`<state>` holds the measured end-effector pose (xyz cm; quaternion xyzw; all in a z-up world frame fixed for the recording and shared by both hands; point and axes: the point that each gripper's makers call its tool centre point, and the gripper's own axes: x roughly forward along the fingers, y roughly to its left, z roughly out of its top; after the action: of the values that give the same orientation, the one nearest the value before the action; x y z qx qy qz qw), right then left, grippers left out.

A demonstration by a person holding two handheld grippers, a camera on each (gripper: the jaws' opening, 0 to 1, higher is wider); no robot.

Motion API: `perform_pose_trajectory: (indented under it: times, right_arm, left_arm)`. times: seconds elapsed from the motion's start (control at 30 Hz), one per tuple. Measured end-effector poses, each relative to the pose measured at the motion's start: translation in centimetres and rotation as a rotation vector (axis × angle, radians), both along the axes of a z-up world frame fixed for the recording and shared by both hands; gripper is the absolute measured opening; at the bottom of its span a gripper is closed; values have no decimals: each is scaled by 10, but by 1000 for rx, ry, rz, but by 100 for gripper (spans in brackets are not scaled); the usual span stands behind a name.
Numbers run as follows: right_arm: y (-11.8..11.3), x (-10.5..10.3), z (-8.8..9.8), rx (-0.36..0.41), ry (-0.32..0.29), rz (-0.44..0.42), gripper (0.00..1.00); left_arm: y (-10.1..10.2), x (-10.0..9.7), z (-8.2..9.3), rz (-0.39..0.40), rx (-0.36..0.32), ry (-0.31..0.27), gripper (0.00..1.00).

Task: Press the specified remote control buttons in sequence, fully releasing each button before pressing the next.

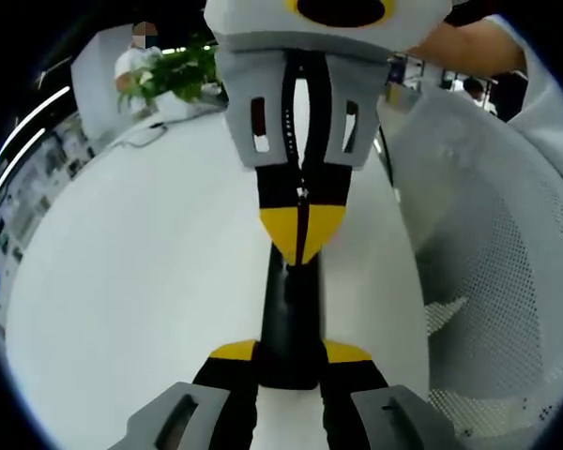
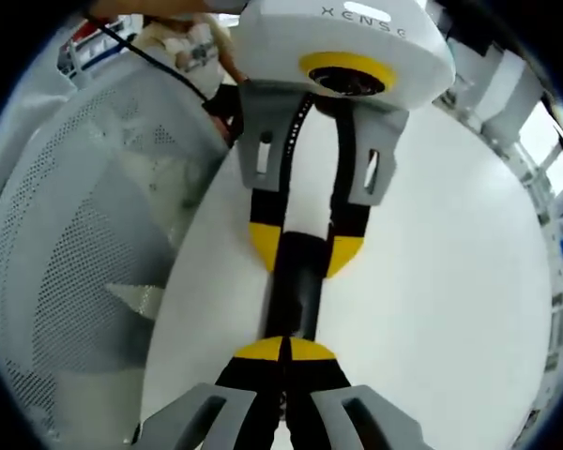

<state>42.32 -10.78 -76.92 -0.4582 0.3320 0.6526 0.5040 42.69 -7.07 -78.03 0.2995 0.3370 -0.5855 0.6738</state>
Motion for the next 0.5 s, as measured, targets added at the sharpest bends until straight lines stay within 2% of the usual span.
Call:
perform_pose_trajectory:
  times: [0.5]
  right_arm:
    - [-1,1,-5,-5,18,-7,0]
  left_arm:
    - [-1,1,0,1,-4,0,24]
